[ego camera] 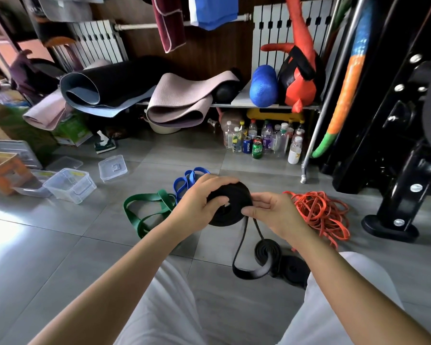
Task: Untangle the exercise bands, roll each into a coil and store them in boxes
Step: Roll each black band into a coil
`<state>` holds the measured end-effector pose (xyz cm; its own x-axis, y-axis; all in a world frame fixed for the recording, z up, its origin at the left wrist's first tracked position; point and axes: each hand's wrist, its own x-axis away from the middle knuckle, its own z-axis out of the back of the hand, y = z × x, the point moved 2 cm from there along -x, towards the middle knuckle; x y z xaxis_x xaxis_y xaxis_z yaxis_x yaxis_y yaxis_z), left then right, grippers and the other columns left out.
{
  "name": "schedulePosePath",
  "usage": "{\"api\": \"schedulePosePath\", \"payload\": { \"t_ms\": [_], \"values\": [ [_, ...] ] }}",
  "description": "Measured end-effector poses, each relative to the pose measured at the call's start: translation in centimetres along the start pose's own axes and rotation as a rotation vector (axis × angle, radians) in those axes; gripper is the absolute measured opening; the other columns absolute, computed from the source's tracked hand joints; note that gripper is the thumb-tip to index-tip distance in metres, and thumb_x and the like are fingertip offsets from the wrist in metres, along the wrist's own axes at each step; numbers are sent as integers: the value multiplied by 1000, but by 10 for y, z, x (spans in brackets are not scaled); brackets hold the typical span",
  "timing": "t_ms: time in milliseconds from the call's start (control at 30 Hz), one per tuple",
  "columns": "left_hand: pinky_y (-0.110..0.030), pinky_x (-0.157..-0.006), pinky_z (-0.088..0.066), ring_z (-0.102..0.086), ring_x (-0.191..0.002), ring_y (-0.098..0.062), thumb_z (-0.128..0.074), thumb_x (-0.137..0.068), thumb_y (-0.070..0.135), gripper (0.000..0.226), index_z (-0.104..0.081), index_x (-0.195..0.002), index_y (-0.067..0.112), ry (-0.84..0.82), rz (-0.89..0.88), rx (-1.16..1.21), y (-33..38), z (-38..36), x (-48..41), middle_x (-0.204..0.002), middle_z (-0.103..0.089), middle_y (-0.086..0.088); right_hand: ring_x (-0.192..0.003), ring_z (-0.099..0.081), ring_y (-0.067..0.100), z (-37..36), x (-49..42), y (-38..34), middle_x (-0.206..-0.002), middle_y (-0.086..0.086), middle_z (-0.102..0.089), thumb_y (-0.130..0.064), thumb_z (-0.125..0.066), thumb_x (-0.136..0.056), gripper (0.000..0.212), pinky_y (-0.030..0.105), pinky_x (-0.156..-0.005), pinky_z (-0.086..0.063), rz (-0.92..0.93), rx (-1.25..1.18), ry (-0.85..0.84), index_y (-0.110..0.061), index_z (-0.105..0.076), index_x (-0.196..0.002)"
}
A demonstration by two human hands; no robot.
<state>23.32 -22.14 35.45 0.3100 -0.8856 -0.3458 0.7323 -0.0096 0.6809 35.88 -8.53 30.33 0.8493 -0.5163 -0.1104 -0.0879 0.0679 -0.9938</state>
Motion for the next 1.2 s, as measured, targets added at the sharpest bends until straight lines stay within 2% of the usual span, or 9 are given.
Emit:
{"api": "schedulePosePath", "payload": {
  "t_ms": [100,233,367,600,700,833,933,1067,1200],
  "values": [
    [-9,-91,-38,-48,-107,6,-55,-83,17,49,-46,-117,50,47,42,82,1,-3,1,-111,-54,22,-77,-70,5,0,0,0,-79,-9,-74,10,-67,-75,33,13,-69,-51,27,-44,31,-20,-67,-89],
    [-32,-91,-51,-61,-103,-9,-63,-82,30,37,-53,-114,44,-16,190,144,-3,0,-1,-108,-64,12,-77,-68,3,2,0,-4,-79,-12,-73,6,-70,-75,36,14,-73,-52,63,113,15,-28,-68,-87],
    [-36,-80,-55,-65,-83,-8,-61,-88,25,14,-62,-100,33,-92,199,13,0,4,-5,-87,-67,13,-79,-69,5,2,1,-7,-82,-15,-73,0,-74,-75,43,16,-73,-52,84,205,-5,-42,-71,-78],
    [-17,-64,-44,-56,-78,-6,-61,-86,32,23,-59,-109,27,-178,137,-300,12,7,-11,-86,-60,18,-80,-67,0,-1,2,-13,-83,-25,-70,-7,-75,-75,52,18,-76,-54,98,331,1,-58,-65,-79],
    [-14,-61,-39,-50,-72,-2,-61,-87,27,27,-61,-113,24,-211,83,-392,15,3,-14,-92,-64,11,-80,-66,-2,-2,1,-17,-84,-26,-69,-12,-76,-75,50,21,-78,-53,105,398,1,-60,-64,-79],
    [-2,-65,-41,-56,-72,11,-66,-84,18,24,-66,-107,22,-110,190,-168,8,5,-13,-76,-58,25,-82,-67,-3,2,4,-20,-85,-26,-70,-13,-78,-73,47,15,-77,-53,112,345,20,-57,-66,-81],
    [-25,-75,-54,-67,-83,-7,-68,-83,10,27,-66,-91,35,-25,287,130,0,5,-7,-83,-70,13,-83,-68,-2,10,8,-13,-83,-24,-71,-3,-77,-72,44,9,-73,-50,80,233,45,-46,-68,-80],
    [-18,-58,-52,-69,-76,-7,-65,-84,1,34,-65,-89,34,99,321,427,-2,6,-3,-78,-71,14,-86,-69,3,13,13,-1,-82,-16,-73,5,-73,-72,40,13,-76,-51,35,121,64,-31,-68,-89],
    [-30,-62,-58,-70,-80,-14,-62,-86,0,26,-65,-96,24,177,419,600,-3,2,1,-86,-71,5,-75,-68,-1,10,9,-4,-76,-14,-73,10,-69,-73,35,9,-66,-49,33,38,101,-23,-68,-87]
  ]
}}
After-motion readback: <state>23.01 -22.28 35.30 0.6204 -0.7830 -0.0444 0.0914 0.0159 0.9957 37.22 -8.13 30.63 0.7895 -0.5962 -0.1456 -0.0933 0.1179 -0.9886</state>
